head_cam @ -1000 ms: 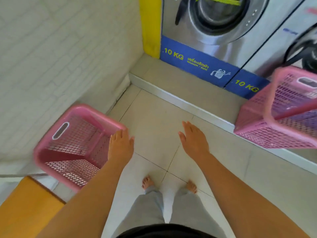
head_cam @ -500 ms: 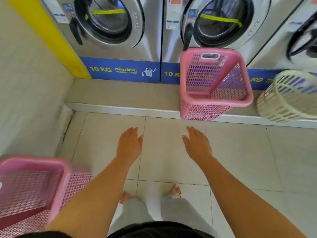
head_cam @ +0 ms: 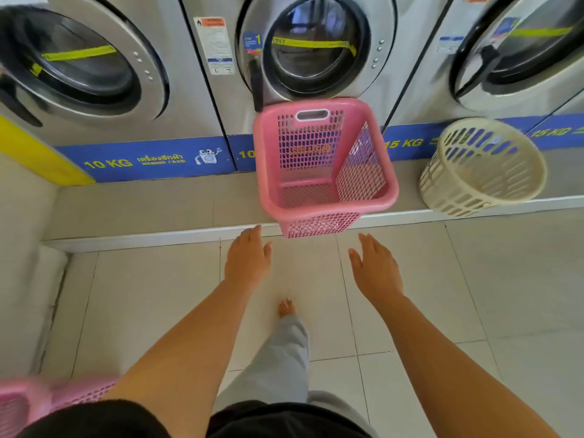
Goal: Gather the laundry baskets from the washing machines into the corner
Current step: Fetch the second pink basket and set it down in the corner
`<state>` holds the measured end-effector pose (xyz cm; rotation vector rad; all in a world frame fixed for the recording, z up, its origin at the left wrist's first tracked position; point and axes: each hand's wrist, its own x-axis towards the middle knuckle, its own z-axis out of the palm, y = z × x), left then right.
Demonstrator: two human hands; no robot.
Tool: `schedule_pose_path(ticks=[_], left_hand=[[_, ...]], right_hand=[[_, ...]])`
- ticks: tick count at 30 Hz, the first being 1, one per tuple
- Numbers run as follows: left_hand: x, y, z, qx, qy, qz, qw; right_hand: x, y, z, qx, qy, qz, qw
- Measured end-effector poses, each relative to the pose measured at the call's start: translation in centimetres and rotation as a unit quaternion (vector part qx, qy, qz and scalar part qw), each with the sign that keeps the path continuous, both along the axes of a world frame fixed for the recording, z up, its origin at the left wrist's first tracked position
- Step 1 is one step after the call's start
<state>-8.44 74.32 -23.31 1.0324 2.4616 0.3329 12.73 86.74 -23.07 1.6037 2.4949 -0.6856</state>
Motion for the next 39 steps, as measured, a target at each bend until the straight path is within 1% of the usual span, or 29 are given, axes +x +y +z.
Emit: schedule_pose_path(ticks=[8, 16, 18, 25, 31, 33, 37, 39], left_hand=[[-3.6, 10.6, -1.7, 0.032, -0.027, 0.025, 0.999], [-6.3, 17.2, -4.0, -0.003, -0.022, 0.093, 0.995], [-7.0, 18.6, -5.1, -0.018, -0.022, 0.120, 0.992], [-9.3, 22.4, -9.2, -0.031, -0.012, 0.201, 0.979], [-11.4, 24.7, -12.5, -0.012, 0.004, 0.246, 0.969], [-12.3, 25.1, -13.2, -0.017, 0.017, 0.241, 0.970], [-13.4, 25.9, -14.0, -0.043, 0.058, 0.200, 0.977], [-13.5, 26.0, -14.2, -0.059, 0.067, 0.193, 0.977]], right_hand=[[-3.0, 10.9, -1.2, 0.004, 0.009, -0.031, 0.999], [-6.4, 19.6, -4.2, -0.009, 0.050, -0.069, 0.996], [-7.2, 21.6, -5.5, -0.012, 0.046, -0.073, 0.996], [-8.8, 29.0, -9.9, 0.005, 0.037, -0.056, 0.998], [-10.0, 34.9, -13.0, 0.015, 0.009, 0.002, 1.000], [-10.6, 36.3, -13.9, 0.019, 0.021, 0.017, 0.999], [-11.4, 38.2, -15.2, 0.004, 0.076, 0.023, 0.997], [-11.4, 38.5, -15.5, 0.006, 0.083, 0.021, 0.996]])
